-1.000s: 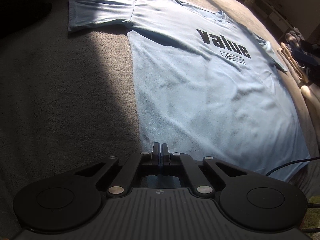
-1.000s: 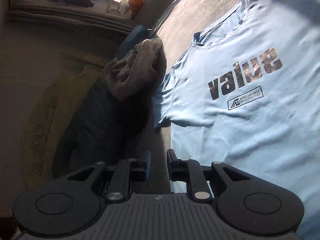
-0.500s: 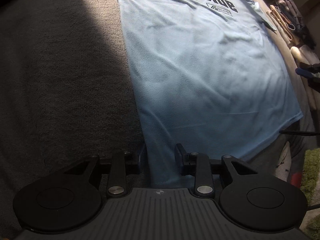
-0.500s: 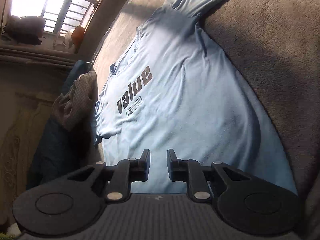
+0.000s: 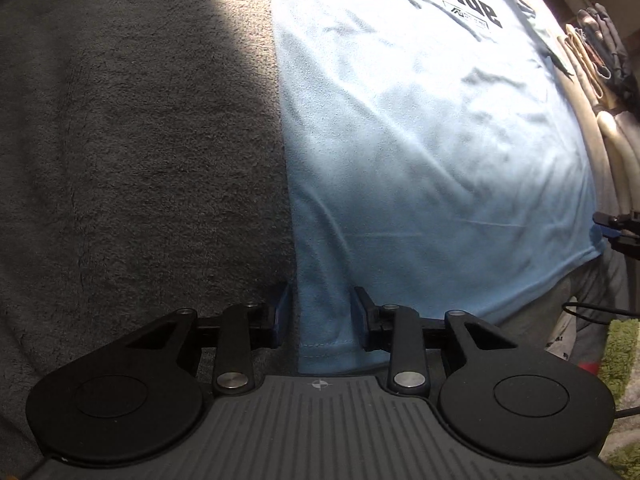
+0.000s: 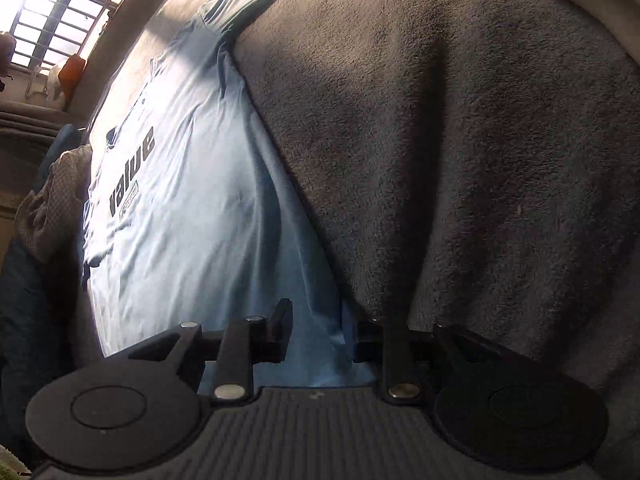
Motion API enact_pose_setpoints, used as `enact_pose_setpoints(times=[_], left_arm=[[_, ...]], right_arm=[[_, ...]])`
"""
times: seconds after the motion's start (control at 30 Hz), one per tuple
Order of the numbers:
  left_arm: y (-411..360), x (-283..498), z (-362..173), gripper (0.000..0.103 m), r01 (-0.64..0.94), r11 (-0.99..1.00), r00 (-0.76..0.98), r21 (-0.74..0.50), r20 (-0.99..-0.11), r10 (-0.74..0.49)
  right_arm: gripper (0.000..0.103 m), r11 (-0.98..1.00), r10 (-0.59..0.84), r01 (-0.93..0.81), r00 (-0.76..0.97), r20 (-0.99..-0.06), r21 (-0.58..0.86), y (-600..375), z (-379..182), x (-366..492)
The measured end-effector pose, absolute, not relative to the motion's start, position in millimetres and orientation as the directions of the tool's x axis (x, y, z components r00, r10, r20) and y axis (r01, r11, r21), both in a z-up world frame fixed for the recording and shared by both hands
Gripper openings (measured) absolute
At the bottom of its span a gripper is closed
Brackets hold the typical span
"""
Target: Fold clothes
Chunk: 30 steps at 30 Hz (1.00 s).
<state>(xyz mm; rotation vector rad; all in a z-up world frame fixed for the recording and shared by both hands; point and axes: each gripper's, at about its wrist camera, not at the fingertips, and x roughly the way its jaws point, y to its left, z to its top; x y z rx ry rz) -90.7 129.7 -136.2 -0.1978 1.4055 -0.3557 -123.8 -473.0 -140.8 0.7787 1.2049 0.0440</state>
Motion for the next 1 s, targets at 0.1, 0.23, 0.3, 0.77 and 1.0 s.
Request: enact_pose_setpoints(times=[0.1,0.23,0.3,0.77,1.0], left_arm=[[122,-95,-135,0.011,0.142,0.938,0.116,-0.317,-0.935,-0.334],[130,-96,-122,0.001,0.117,0.927,0.124,-0.357,-0.921,-0.37],[139,-98,-114,0.001,0.112,0.914,0.129,-0.389,-0.907,-0.402],[139,-98,-133,0.001,0.111,0.916,0.1,-0.384,-0.913,-0.395],[146,-103,-137,0.002,0.092,0.919,0.11,-0.383,-0.914,-0.391]], right_arm=[[0.003,0.761,0.414,0.343,0.396,-0.82,0.55,-471,-134,-127],[0.002,0.788,0.402,0.295,0.42,-0.814,0.541,-467,-119,-130],[0.002,0.811,0.392,0.249,0.44,-0.808,0.529,-466,-103,-132],[0.039,0.698,0.401,0.358,0.523,-0.752,0.621,-503,-132,-123],[0.033,0.722,0.502,0.289,0.405,-0.764,0.628,-478,-149,-129]])
